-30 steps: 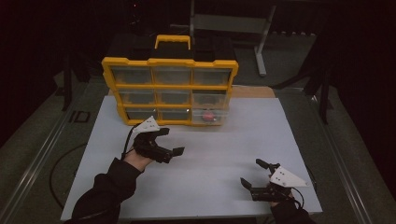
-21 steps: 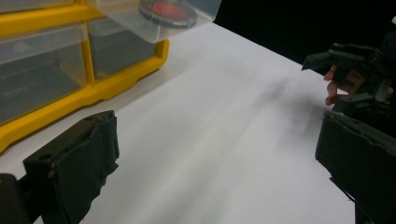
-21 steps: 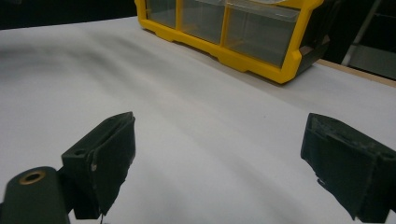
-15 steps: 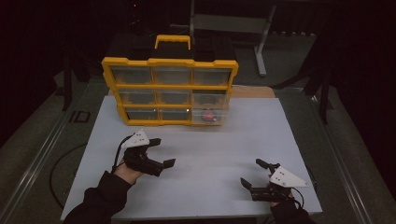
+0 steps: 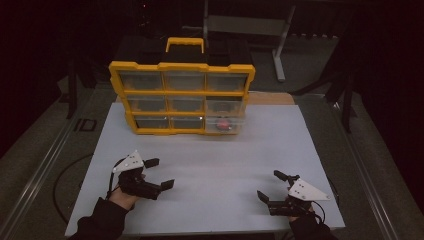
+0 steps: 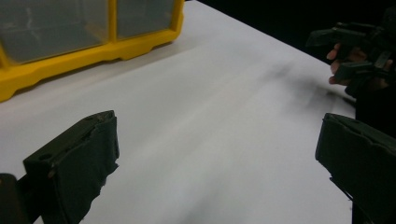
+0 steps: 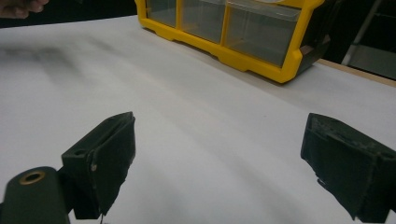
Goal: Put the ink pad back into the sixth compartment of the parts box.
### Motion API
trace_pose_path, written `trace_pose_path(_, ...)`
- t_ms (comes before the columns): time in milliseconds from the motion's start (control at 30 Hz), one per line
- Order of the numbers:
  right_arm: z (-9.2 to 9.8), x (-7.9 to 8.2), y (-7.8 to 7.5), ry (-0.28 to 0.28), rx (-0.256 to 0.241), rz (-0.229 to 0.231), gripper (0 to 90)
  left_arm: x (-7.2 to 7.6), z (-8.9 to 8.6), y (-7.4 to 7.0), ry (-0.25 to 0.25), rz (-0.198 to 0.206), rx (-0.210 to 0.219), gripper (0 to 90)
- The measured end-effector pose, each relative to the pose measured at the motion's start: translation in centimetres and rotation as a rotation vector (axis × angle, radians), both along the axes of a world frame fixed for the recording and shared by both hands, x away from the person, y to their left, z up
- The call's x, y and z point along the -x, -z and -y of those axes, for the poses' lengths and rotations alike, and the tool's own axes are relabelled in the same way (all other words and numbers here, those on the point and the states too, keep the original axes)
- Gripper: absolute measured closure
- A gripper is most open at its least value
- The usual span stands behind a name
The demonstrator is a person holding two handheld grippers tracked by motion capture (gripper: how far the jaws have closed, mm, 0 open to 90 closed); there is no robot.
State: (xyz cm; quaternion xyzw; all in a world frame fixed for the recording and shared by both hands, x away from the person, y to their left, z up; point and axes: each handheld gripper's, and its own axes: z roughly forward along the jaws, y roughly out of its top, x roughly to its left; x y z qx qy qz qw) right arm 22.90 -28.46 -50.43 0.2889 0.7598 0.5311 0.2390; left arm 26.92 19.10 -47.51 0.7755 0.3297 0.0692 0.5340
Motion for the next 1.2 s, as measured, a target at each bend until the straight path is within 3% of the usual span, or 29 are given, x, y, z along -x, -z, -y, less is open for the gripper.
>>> trace_pose_path(100, 0.0, 0.0, 0.0, 0.001, 0.000, 0.000, 10.2, 0.8, -0.5, 0.6, -0.012, 0.003, 0.010, 0.2)
trace_pose_path(200, 0.0, 0.0, 0.0, -0.001, 0.003, 0.003, 10.2, 1.7, -0.9, 1.1, -0.025, 0.003, -0.009, 0.2)
trace_pose_path(400, -0.1, 0.0, 0.0, 0.000, 0.007, 0.004, 10.2, 3.1, -1.3, 1.6, -0.066, 0.039, -0.067, 0.2)
trace_pose_path(567, 0.0, 0.0, 0.0, 0.000, 0.005, 0.006, 10.2, 4.0, -1.9, 2.1, -0.095, 0.060, -0.083, 0.2)
trace_pose_path(700, 0.0, 0.0, 0.0, 0.000, 0.003, 0.005, 10.2, 4.1, -2.2, 2.3, -0.113, 0.071, -0.084, 0.2)
trace_pose_path(800, 0.0, 0.0, -0.1, -0.003, 0.007, 0.010, 10.2, 4.2, -2.5, 2.7, -0.144, 0.090, -0.112, 0.2)
trace_pose_path(1000, 0.0, 0.0, 0.0, -0.003, 0.009, 0.006, 10.2, 4.2, -2.8, 3.0, -0.182, 0.104, -0.106, 0.2)
trace_pose_path(1200, 0.0, -0.1, 0.1, -0.002, 0.006, 0.003, 10.2, 4.2, -2.6, 3.2, -0.173, 0.106, -0.113, 0.2)
